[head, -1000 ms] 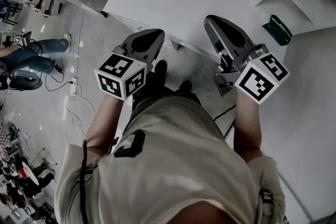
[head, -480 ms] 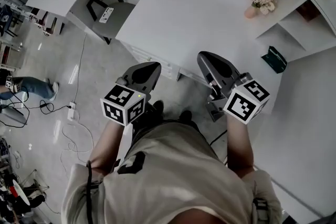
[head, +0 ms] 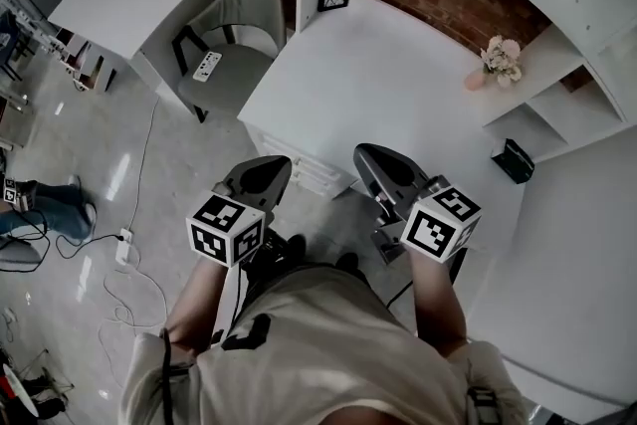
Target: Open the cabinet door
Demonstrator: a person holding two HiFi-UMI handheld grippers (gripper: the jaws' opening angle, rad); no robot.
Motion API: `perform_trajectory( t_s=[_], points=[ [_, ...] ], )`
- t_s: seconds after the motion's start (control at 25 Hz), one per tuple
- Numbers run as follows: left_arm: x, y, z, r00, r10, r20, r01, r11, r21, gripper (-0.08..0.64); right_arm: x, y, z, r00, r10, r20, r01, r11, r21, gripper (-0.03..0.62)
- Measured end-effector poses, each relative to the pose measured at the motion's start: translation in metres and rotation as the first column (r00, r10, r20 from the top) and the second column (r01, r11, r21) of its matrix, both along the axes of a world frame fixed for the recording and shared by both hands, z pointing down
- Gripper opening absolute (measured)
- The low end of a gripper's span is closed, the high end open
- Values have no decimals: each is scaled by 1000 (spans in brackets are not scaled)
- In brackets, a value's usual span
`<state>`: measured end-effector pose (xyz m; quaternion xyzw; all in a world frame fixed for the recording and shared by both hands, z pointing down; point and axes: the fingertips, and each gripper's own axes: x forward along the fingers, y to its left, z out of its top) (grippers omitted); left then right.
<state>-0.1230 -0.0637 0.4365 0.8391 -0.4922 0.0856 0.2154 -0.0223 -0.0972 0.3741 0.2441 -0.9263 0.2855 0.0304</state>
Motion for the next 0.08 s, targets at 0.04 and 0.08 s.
perform_trajectory(
  t_s=[0.04, 0.08],
  points=[
    [-6, 1, -1, 1000, 1, -2, -1, 1000, 2, 15, -7, 1, 0, 1000, -1, -3, 1, 1000, -4, 28],
    [-11, 2, -1, 1000, 1, -5, -1, 1000, 5, 15, -13, 3, 0, 1000, -2, -6, 2, 1000, -7, 28]
  ],
)
